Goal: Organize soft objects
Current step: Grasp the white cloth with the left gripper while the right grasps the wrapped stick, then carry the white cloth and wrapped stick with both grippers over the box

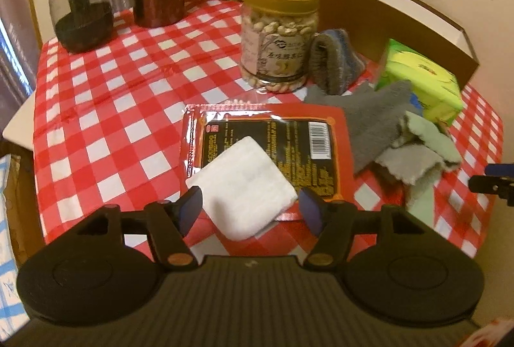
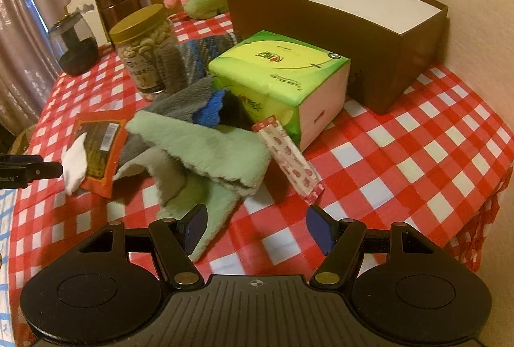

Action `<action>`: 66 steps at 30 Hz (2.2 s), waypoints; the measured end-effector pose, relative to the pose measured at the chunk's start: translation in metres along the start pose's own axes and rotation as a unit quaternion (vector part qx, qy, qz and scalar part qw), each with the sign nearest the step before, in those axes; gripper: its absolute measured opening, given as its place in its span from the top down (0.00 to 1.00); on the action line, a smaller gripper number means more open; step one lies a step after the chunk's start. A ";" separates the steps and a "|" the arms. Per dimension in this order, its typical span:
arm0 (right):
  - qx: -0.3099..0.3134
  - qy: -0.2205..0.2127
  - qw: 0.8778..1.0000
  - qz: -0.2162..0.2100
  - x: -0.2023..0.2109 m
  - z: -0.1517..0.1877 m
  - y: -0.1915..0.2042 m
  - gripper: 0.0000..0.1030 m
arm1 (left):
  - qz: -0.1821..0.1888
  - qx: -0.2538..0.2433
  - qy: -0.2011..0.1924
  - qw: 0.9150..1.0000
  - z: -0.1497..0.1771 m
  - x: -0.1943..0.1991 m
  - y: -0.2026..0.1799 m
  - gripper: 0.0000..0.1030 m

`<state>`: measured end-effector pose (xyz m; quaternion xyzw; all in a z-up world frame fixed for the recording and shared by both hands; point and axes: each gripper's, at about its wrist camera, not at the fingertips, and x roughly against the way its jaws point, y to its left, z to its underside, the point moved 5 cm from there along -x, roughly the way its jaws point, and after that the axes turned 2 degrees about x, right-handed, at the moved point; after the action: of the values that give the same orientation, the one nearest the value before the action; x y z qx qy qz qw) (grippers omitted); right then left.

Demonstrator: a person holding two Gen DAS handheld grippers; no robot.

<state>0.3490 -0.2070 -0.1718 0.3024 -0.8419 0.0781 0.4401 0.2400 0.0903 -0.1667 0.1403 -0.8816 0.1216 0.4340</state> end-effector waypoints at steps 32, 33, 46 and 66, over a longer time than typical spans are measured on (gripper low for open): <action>0.023 -0.003 1.000 -0.001 -0.018 -0.007 -0.023 0.33 | -0.021 -0.018 -0.005 1.000 0.007 -0.020 0.002 0.97; 0.032 -0.005 0.999 0.000 -0.019 -0.008 -0.023 0.33 | -0.022 -0.019 -0.004 1.000 0.006 -0.017 0.001 0.97; 0.146 -0.010 0.988 0.037 -0.056 -0.011 -0.016 0.61 | -0.028 -0.012 -0.007 0.999 -0.003 0.000 0.001 0.96; 0.075 -0.007 0.997 0.024 -0.009 0.003 -0.027 0.98 | 0.038 -0.061 -0.019 0.997 -0.005 0.024 -0.044 0.97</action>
<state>0.3664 -0.2266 -0.1843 0.3152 -0.8436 0.1495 0.4083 0.2449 0.0479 -0.1407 0.0818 -0.9000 0.0816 0.4203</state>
